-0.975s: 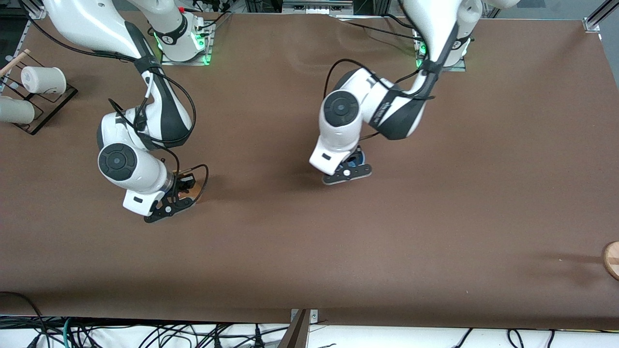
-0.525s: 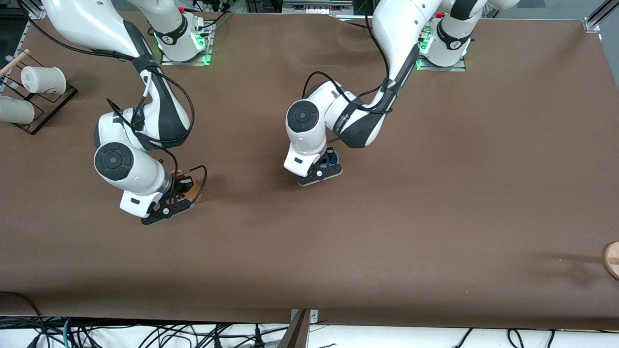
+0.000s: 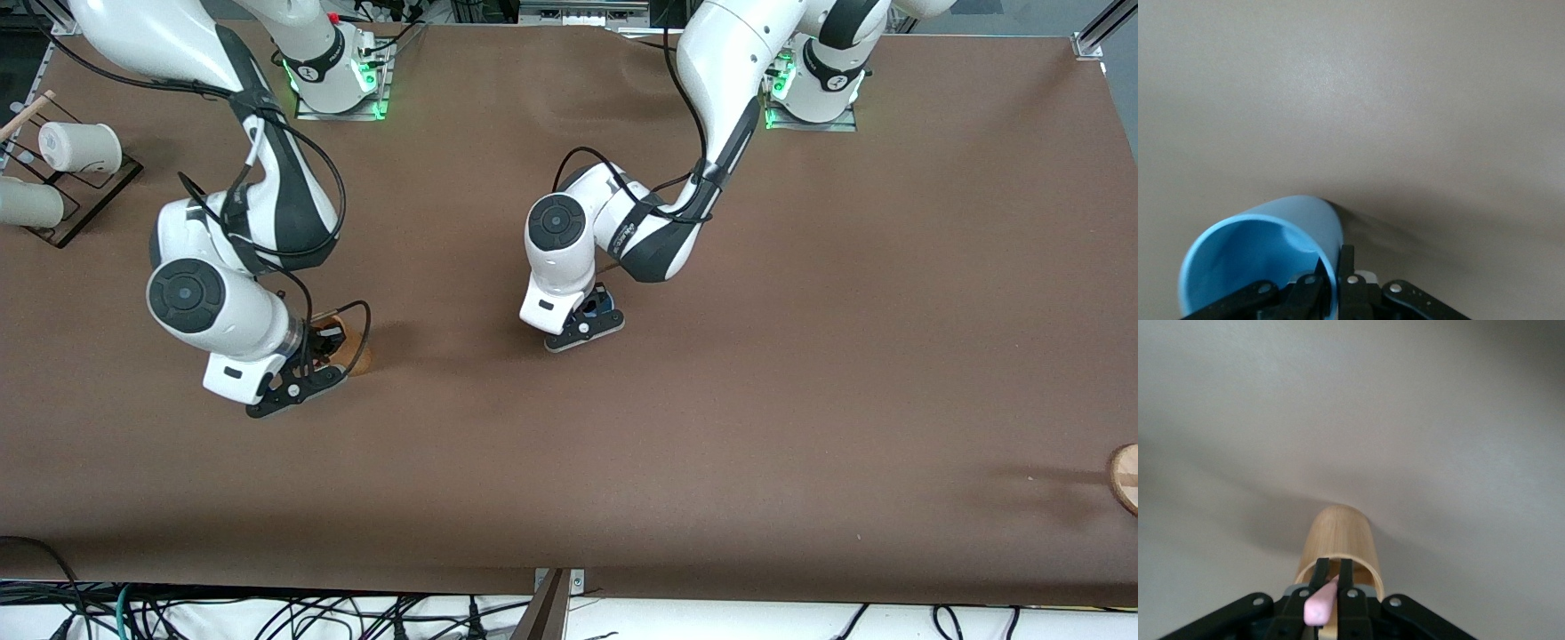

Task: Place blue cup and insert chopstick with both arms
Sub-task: 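Lift the chopstick with the right gripper while the left gripper releases the cup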

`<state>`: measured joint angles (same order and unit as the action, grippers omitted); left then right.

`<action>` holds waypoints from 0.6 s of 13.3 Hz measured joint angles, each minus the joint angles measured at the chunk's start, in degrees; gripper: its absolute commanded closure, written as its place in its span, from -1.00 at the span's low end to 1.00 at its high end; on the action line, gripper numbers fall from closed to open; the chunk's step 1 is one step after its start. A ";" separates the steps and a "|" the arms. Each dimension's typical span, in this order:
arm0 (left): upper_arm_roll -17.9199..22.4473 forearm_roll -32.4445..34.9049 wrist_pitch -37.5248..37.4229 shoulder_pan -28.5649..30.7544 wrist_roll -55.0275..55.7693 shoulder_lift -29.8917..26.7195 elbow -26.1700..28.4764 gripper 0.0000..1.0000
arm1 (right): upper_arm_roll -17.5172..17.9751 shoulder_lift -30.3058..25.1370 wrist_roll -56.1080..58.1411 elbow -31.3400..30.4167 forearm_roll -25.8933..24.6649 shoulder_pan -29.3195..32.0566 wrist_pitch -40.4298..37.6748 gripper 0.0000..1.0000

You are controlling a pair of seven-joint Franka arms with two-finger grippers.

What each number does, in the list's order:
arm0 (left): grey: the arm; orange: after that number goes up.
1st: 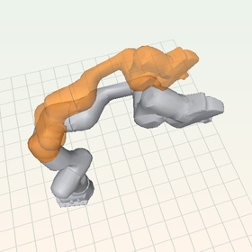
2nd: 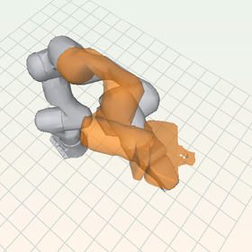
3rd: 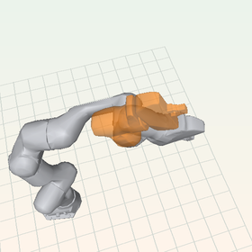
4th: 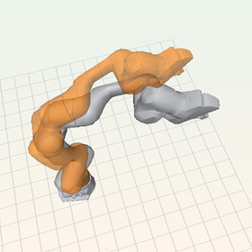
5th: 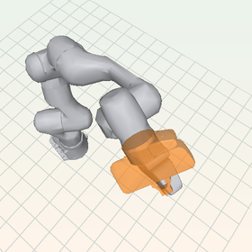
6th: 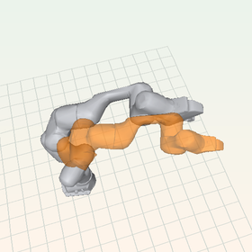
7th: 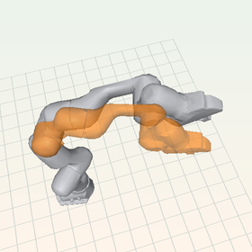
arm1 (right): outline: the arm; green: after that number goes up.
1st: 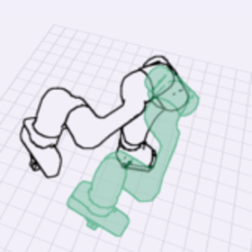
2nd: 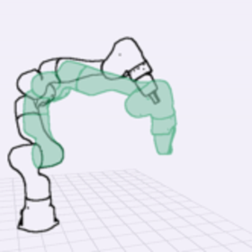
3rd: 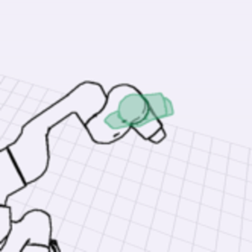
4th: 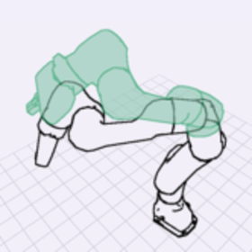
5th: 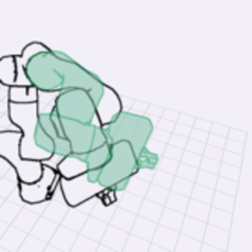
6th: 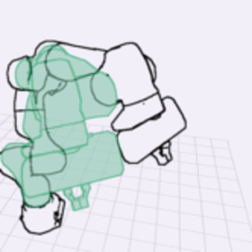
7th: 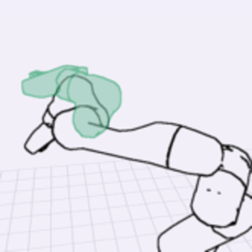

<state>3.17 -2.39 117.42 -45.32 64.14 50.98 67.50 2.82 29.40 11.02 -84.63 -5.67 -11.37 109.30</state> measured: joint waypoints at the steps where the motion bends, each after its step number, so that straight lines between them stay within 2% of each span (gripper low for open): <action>1: 0.02 0.00 0.09 0.03 0.00 0.00 -0.07 -0.04 | 0.06 -0.74 0.39 1.62 1.02 -0.01 -2.04 1.00; 3: 0.05 0.00 0.12 0.08 0.00 -0.01 -0.48 -0.99 | 0.25 -2.85 0.89 4.49 3.43 -0.09 -5.61 1.00; 6: -0.02 -0.68 0.11 0.08 0.01 -0.30 -1.71 -1.00 | 2.58 -4.81 1.07 10.45 4.15 -0.27 -11.78 1.00; 8: 0.11 -3.75 -1.31 0.26 -0.35 -1.56 -2.76 -1.00 | 3.74 -5.11 1.07 14.14 4.28 -1.08 -14.05 1.00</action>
<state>3.28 -6.15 116.11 -45.06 63.79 49.42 64.74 6.56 24.29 12.08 -70.49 -1.39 -12.46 95.25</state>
